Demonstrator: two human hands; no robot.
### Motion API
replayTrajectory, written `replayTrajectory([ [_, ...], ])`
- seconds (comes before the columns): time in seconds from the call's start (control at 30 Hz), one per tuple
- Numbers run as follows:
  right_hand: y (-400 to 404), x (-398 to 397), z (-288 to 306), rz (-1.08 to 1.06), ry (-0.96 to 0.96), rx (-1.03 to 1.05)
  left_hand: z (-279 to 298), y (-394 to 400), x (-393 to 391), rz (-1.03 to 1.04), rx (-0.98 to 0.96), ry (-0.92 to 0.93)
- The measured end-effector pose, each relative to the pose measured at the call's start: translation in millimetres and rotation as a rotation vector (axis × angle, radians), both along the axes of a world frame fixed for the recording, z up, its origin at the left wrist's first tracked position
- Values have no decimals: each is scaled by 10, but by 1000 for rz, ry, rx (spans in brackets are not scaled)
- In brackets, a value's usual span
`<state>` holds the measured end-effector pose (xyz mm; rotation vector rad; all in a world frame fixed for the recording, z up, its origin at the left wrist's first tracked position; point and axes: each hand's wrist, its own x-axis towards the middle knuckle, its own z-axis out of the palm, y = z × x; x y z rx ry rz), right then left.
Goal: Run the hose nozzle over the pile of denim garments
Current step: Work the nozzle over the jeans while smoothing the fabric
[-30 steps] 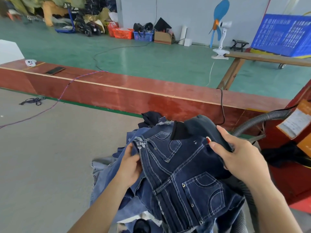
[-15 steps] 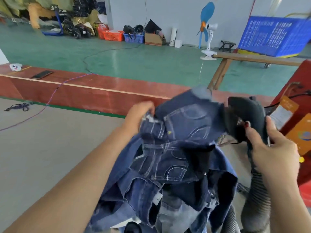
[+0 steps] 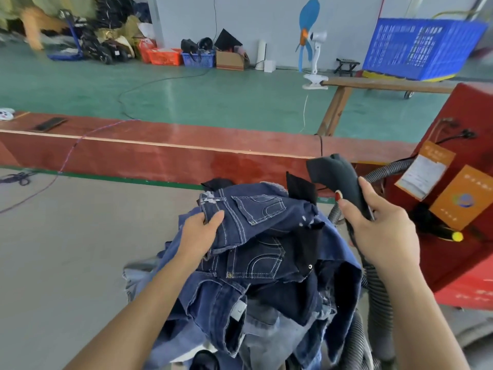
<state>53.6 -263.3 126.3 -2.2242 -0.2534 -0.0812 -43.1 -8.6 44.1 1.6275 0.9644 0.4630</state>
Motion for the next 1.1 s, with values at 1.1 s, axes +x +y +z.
replayTrajectory([
  [1.1, 138, -53, -115, 234, 34, -241, -496, -373, 212, 31, 514, -25],
])
